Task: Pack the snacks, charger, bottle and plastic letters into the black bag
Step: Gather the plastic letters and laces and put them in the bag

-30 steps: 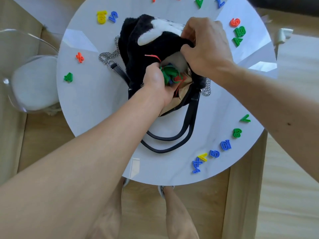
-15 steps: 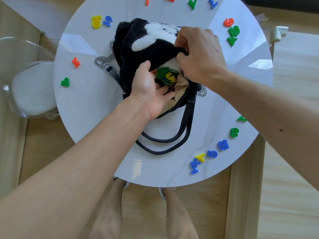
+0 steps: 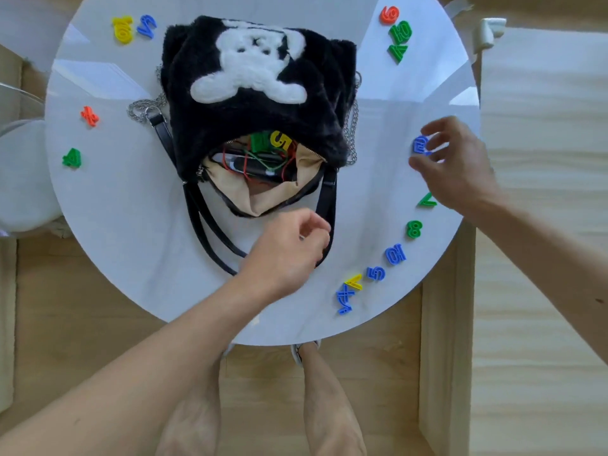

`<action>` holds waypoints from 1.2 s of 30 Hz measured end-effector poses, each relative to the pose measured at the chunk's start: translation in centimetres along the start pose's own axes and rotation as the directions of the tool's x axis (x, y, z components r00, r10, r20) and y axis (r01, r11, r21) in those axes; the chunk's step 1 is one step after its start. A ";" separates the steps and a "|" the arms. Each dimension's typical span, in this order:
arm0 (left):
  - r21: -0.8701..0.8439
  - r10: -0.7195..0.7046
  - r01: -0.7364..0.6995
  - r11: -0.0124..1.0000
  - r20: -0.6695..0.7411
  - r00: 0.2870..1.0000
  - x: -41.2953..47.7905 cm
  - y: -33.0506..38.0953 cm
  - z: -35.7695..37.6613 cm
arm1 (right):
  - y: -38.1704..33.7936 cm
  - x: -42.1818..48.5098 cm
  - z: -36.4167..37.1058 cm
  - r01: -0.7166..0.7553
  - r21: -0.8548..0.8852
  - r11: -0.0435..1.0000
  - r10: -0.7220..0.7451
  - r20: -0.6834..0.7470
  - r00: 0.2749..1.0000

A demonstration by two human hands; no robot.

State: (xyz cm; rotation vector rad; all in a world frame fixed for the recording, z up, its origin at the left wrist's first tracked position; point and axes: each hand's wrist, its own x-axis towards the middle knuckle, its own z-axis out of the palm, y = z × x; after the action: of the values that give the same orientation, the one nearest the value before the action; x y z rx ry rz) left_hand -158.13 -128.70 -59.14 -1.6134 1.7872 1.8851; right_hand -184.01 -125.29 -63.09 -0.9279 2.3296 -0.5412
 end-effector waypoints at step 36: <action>0.802 0.417 -0.431 0.413 0.254 0.873 5.6 -9.6 11.9 | 8.5 -12.1 9.4 -0.002 -0.347 0.938 0.048 0.122 0.991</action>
State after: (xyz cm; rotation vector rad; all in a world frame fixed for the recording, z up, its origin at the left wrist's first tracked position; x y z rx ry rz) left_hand -161.32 -119.79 -72.40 -0.7851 2.6595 0.7299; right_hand -174.94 -112.26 -70.58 -1.0544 2.3549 -0.0522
